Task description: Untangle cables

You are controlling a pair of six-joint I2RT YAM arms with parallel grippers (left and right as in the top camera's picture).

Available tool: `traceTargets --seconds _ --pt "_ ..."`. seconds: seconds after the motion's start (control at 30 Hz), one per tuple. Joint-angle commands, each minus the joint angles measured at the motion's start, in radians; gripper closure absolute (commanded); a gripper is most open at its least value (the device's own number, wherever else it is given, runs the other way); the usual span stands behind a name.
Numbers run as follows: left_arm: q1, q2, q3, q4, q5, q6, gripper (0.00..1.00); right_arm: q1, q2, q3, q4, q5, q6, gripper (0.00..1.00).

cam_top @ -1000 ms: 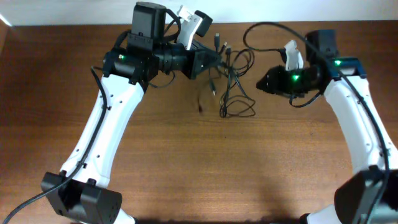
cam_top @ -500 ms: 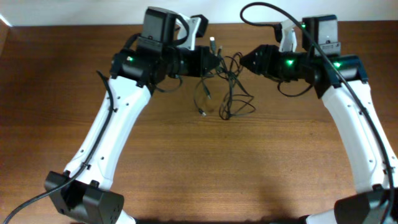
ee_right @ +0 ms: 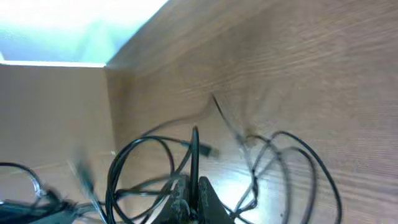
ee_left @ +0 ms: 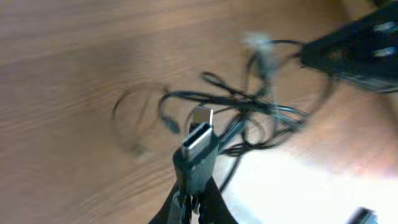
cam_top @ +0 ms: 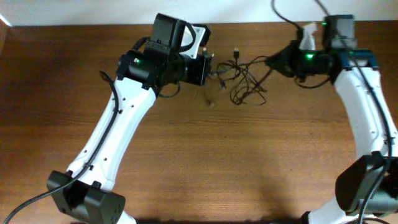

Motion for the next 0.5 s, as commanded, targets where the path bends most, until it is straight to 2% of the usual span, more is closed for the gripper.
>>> traceTargets --seconds 0.0,0.1,0.17,0.23,0.33,0.47 --pt "0.008 0.001 0.002 -0.054 -0.362 0.055 1.0 -0.15 -0.032 0.024 -0.099 0.142 -0.1 0.96" --pt "0.009 0.001 0.002 -0.063 -0.526 0.055 1.0 -0.264 -0.032 0.022 -0.172 0.266 -0.126 0.96" --pt "0.042 0.001 0.003 -0.062 -0.599 0.055 1.0 -0.346 -0.027 0.022 -0.214 0.282 -0.167 0.96" --pt "0.082 0.001 0.003 -0.062 -0.594 0.054 1.0 -0.378 -0.023 0.022 -0.245 0.271 -0.21 0.96" --pt "0.102 0.001 0.003 -0.063 -0.513 0.077 1.0 -0.351 -0.023 0.022 -0.294 0.242 -0.301 0.96" --pt "0.172 -0.058 0.006 -0.082 -0.605 0.113 1.0 -0.318 -0.023 0.022 -0.356 0.301 -0.319 0.96"
